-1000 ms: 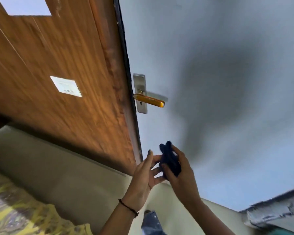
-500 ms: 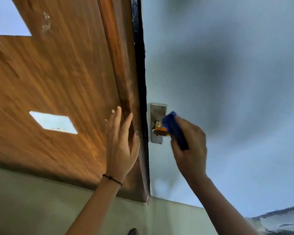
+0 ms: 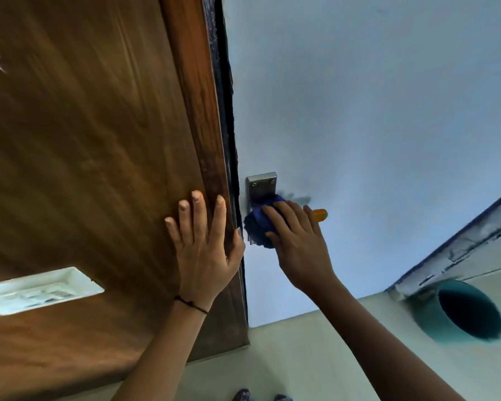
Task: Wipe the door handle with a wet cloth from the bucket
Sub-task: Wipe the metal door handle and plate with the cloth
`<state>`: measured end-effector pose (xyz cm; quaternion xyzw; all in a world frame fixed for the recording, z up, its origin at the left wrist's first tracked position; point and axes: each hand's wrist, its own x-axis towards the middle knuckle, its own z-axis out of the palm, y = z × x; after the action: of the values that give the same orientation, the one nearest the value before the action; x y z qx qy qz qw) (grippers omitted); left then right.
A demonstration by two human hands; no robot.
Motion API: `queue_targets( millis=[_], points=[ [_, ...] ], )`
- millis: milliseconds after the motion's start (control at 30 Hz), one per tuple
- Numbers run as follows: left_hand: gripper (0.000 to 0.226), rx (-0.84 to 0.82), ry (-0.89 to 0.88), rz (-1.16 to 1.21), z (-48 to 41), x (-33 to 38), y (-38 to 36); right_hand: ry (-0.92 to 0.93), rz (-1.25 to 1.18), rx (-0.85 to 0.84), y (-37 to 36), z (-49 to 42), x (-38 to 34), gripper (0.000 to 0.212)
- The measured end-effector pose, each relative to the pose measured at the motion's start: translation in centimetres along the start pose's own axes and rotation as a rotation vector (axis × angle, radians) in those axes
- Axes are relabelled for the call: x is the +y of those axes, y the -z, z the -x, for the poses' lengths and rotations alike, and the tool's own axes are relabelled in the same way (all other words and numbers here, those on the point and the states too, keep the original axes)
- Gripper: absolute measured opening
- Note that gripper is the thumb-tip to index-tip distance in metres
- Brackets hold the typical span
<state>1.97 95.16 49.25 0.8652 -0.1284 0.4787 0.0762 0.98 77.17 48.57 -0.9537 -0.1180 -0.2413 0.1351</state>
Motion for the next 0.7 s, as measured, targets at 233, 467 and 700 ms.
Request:
queue_targets(
  millis=[233,467,700],
  points=[
    [0.081,-0.007,-0.036,-0.070,-0.3,-0.7,-0.4,-0.045,0.023,0.069,-0.7,-1.0,-2.4,0.037],
    [0.086,0.004,-0.040,-0.081,-0.2,-0.8,-0.5,-0.093,0.026,-0.055,1.0,-0.4,2.8,0.036],
    [0.081,-0.004,-0.044,-0.093,-0.3,-0.7,-0.5,-0.051,-0.048,-0.032,0.2,-1.1,-1.5,0.038]
  ],
)
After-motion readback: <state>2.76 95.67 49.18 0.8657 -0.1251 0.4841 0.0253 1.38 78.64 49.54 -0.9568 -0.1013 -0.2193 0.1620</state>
